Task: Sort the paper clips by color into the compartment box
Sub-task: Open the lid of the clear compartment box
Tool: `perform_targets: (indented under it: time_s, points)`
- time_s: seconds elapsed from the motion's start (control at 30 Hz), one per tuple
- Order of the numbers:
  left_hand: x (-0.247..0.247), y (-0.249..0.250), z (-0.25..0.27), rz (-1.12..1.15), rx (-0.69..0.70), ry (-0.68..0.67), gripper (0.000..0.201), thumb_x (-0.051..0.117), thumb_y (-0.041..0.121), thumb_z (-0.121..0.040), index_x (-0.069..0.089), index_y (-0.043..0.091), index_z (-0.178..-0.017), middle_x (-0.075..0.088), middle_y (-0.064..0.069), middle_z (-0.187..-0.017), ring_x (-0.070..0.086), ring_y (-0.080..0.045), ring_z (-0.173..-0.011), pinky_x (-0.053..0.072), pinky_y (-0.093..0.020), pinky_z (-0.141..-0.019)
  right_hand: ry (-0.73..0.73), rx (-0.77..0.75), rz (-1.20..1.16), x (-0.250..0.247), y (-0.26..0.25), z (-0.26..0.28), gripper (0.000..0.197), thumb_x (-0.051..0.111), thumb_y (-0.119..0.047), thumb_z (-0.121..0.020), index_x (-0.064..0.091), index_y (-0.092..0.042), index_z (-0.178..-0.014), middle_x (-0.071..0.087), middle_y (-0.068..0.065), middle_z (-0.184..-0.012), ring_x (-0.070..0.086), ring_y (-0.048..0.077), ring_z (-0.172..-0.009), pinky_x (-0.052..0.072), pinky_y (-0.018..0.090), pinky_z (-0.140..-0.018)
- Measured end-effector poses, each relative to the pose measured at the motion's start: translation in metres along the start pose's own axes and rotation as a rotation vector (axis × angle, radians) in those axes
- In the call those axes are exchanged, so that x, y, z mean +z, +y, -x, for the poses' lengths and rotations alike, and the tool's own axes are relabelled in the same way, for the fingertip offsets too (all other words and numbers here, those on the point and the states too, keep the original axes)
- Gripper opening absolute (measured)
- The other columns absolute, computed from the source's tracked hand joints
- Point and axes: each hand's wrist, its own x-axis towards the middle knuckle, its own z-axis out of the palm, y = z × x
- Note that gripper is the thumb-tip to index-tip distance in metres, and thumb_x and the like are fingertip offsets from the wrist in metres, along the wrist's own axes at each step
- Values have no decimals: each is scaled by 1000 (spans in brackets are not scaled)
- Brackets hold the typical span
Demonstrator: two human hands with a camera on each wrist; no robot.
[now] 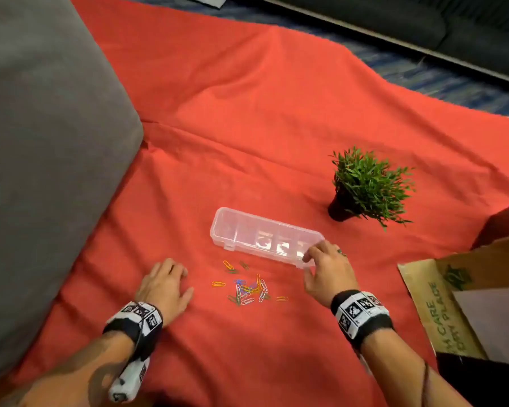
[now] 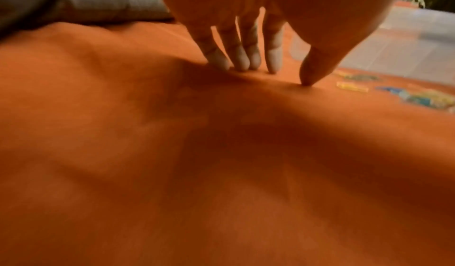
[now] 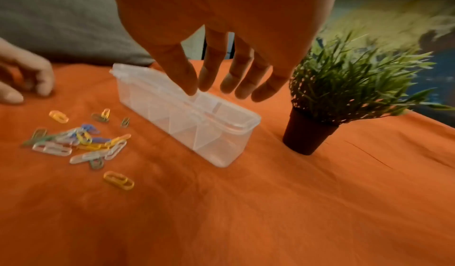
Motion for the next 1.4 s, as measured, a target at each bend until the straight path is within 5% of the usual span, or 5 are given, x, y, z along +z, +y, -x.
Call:
perform_targets:
  time_s: [0.27,0.5,0.8,1.13,1.4]
  points:
    - [29,-7,25,-81,-37,116,57,46,54,-85,61,19,-127,58,-8,-136,50,-37,-122,45,-53,-96,16,-117,234,20,-7,1,33,70,-27,-68,59,-19,-97,57,2,-103,53,29,-89,44,40,-68]
    - [35,-7,30,-67,-36,139,62,49,55,-83,57,20,-134,54,-6,-141,46,-35,-129,38,-51,-102,35,-196,358,36,-8,-5,34,66,-6,-67,59,-14,-99,59,9,-96,56,35,-79,37,40,-63]
    - [39,-7,30,-67,-26,208,63,49,57,-82,57,20,-133,53,-4,-141,44,-34,-129,37,-51,-103,293,-149,35,6,4,-15,11,55,-7,-79,61,-11,-87,60,8,-84,57,40,-53,47,42,-42]
    - [42,-9,30,-80,-17,229,63,50,57,-81,57,19,-132,53,-5,-140,45,-34,-128,40,-53,-100,547,-76,-208,-22,-6,-77,14,53,4,-77,61,-7,-83,60,11,-89,58,31,-77,45,38,-64]
    - [42,-9,31,-77,-15,247,63,50,56,-81,58,18,-131,53,-5,-139,45,-35,-128,39,-54,-99,59,46,-195,28,-13,-82,32,60,-17,-83,59,-17,-115,62,6,-121,58,29,-111,47,39,-91]
